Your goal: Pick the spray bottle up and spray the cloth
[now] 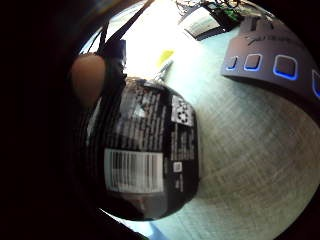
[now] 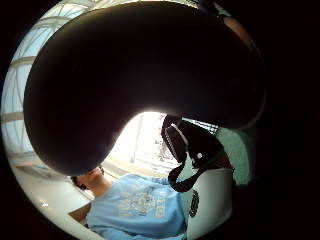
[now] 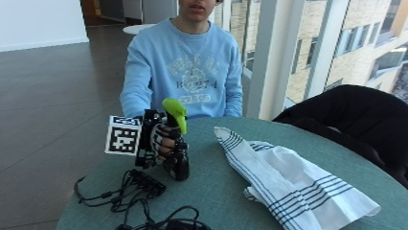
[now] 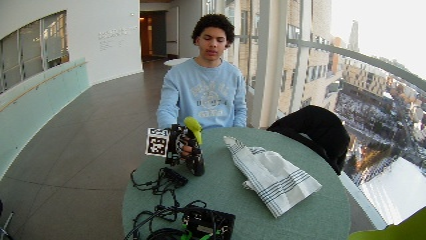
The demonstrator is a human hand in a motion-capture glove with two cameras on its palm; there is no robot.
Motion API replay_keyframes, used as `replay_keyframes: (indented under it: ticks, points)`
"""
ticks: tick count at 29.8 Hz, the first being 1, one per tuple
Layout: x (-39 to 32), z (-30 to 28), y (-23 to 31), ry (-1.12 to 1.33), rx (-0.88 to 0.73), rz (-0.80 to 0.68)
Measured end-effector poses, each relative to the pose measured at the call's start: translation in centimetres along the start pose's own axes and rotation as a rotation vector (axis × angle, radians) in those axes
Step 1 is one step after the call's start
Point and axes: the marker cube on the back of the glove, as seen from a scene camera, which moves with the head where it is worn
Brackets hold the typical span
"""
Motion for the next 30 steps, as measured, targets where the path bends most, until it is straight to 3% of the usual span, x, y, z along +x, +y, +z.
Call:
replay_keyframes:
  ticks: [20, 30]
  points:
    - [-0.2, 0.0, -1.0, 0.089, 0.091, 0.012]
    - [-6.0, 0.7, -2.2, 0.245, -0.128, -0.003]
